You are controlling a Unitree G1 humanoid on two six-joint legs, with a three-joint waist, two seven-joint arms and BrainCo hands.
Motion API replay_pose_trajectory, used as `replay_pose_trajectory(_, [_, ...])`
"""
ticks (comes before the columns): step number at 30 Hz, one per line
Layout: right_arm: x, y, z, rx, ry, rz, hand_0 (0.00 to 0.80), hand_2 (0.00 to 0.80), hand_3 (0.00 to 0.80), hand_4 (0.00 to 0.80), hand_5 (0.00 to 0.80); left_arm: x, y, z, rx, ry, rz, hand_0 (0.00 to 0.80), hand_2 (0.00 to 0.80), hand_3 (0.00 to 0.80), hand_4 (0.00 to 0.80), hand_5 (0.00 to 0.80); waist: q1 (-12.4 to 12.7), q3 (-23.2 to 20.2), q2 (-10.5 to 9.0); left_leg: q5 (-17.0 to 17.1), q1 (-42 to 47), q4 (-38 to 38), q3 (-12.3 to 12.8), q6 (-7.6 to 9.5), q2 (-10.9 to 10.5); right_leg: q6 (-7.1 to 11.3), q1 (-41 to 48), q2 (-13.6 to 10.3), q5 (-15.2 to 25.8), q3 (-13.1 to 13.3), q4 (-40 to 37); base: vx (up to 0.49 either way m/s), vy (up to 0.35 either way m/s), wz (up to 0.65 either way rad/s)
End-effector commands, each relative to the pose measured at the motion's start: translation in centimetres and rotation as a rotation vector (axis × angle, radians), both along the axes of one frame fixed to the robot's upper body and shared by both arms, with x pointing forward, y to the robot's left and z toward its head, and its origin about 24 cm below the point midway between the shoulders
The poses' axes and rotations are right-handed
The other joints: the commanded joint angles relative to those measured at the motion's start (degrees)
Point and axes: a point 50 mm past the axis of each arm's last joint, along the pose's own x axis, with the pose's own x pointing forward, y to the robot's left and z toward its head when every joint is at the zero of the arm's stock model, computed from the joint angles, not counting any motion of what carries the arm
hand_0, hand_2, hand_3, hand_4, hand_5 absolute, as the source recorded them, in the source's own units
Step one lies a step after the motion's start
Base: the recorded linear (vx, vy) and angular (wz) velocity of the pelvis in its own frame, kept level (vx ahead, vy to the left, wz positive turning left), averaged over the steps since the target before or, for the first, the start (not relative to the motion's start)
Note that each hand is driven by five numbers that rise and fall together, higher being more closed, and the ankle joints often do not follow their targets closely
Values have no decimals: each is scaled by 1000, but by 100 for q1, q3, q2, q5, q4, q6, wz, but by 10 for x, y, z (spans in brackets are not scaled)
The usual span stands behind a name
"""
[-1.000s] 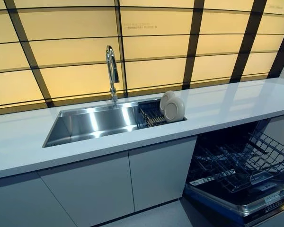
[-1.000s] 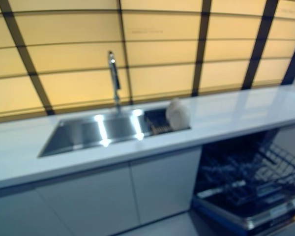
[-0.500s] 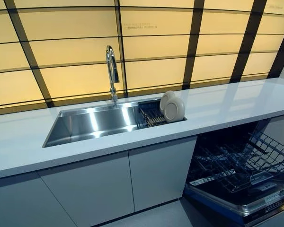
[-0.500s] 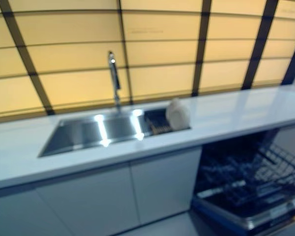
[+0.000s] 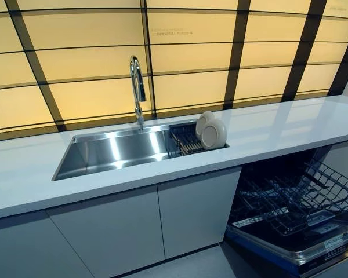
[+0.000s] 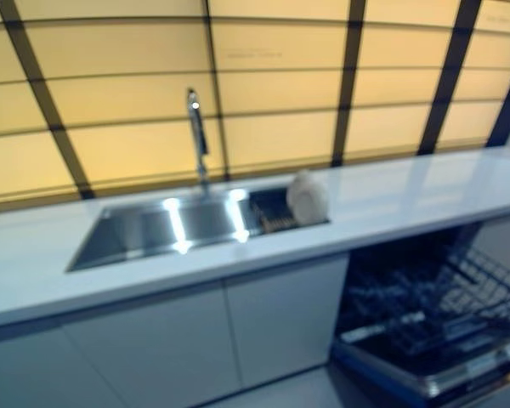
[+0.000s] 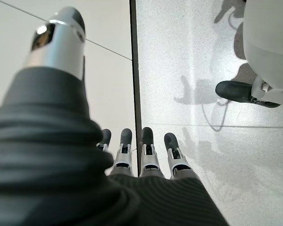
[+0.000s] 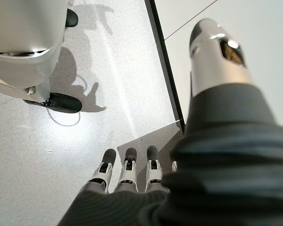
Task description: Take plates into dishwasher
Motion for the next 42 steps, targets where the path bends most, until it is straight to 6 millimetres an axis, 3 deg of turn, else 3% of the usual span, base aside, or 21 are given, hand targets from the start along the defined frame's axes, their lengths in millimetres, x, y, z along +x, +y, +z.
replay_pose_trajectory(1, [24,14,0,21,-50,31,0,0,0,0,0,29,5,6,59,-37,-60,0,0,0,0,0,183,108,-343,112,-17,-44,506,332,-428,-100,65,180,98,65,79,0,0,0])
replay_pose_trajectory(11, [26,14,2,15,-74,43,0,0,0,0,0,26,3,5,91,-7,-74,0,0,0,0,0,193,125,-351,122,-25,-44,498,331,-447,-81,56,147,120,35,94,-1,3,0])
replay_pose_trajectory(21, [86,19,44,6,-431,121,0,0,0,0,0,1,8,0,142,85,-105,0,0,0,0,0,24,205,-426,100,-27,-44,512,408,-548,-22,-39,58,195,150,150,-20,40,-1])
replay_pose_trajectory(24, [95,21,57,11,-487,163,0,0,0,0,0,-4,13,1,150,104,-91,0,0,0,0,0,-50,193,-447,83,-34,-44,533,420,-571,19,-103,18,231,226,160,-17,61,-1])
replay_pose_trajectory(29, [94,22,56,5,-464,201,0,0,0,0,0,-1,13,1,146,89,-81,0,0,0,0,0,-75,193,-460,55,-31,-6,585,457,-574,68,-198,-75,234,319,274,-2,88,-5])
replay_pose_trajectory(33, [86,19,46,-13,-402,183,0,0,0,0,0,6,11,2,140,67,-87,0,0,0,0,0,-48,247,-476,27,-73,48,544,573,-658,161,-381,-271,293,373,725,6,126,-8])
replay_pose_trajectory(36, [83,16,40,-32,-371,168,0,0,0,0,0,12,12,4,161,41,-80,0,0,0,0,0,-22,367,-423,-14,-246,327,414,708,-704,127,-790,-495,404,518,1882,-15,164,-1])
replay_pose_trajectory(37, [84,15,40,-35,-365,166,0,0,0,0,0,15,15,6,175,35,-66,0,0,0,0,0,-15,475,-341,-57,-299,451,344,781,-705,80,-1133,-622,764,595,2705,-10,173,3])
replay_pose_trajectory(40, [83,12,39,-36,-356,160,0,0,0,0,0,17,23,8,197,43,-60,0,0,0,0,0,-48,575,-270,-106,-244,477,261,831,-721,121,-1578,-643,1170,722,3313,64,111,5])
replay_pose_trajectory(41, [83,10,39,-36,-354,157,0,0,0,0,0,17,25,8,203,48,-56,0,0,0,0,0,-57,588,-263,-110,-218,468,244,829,-725,128,-1632,-639,1213,738,3339,201,15,17])
replay_pose_trajectory(42, [83,5,40,-35,-346,151,0,0,0,0,0,16,30,10,216,49,-43,0,0,0,0,0,-124,607,-348,-169,-109,445,146,801,-811,160,-1784,-597,1337,734,2850,182,-35,19])
